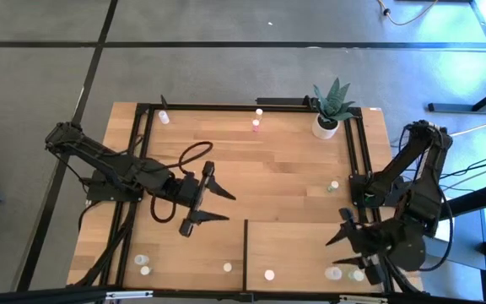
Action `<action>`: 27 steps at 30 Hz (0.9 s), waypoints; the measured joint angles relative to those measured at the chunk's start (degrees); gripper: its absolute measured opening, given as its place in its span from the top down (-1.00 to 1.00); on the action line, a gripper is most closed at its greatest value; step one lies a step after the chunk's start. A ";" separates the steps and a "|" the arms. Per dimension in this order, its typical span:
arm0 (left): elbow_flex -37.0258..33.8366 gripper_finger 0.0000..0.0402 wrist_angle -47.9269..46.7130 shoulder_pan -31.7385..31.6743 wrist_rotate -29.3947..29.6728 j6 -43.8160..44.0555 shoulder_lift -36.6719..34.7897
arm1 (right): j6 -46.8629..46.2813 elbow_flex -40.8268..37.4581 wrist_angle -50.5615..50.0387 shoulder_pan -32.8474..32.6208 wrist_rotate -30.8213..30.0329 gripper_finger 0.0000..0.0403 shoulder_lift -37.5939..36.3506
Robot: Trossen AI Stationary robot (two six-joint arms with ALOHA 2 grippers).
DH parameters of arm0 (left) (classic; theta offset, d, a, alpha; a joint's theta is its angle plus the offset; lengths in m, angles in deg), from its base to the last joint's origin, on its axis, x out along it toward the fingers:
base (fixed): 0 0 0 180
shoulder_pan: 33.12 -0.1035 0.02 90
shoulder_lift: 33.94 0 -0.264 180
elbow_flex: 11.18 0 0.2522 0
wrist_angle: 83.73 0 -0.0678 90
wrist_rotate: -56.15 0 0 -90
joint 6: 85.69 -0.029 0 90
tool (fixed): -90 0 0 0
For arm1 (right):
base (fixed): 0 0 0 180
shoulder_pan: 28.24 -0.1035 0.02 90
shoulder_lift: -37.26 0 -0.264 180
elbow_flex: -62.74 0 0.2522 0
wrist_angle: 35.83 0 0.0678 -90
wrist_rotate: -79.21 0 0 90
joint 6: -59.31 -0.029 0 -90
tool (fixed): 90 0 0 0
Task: Pick and place medicine bottles onto shelf by color
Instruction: Put the bottom yellow pill bottle on the shelf
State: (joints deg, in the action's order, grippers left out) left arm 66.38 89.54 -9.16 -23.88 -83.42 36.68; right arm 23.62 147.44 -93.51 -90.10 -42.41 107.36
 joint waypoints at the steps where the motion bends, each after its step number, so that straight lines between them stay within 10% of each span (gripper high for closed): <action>1: 0.00 -0.14 -0.79 0.00 0.72 -0.01 -0.44 | 0.05 0.00 0.02 0.23 -0.59 -0.08 -0.42; 16: 0.02 -0.14 -17.20 0.07 9.36 3.04 -5.02 | 1.93 0.00 0.44 6.90 -1.68 -0.08 -4.13; 27: 0.02 -0.14 -36.74 0.04 10.50 24.48 -5.20 | 2.91 0.00 3.77 15.48 -3.30 -0.08 -4.13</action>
State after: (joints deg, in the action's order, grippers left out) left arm 66.40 52.80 -9.11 -13.37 -58.94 31.48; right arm 26.53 147.44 -89.74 -74.62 -45.71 103.23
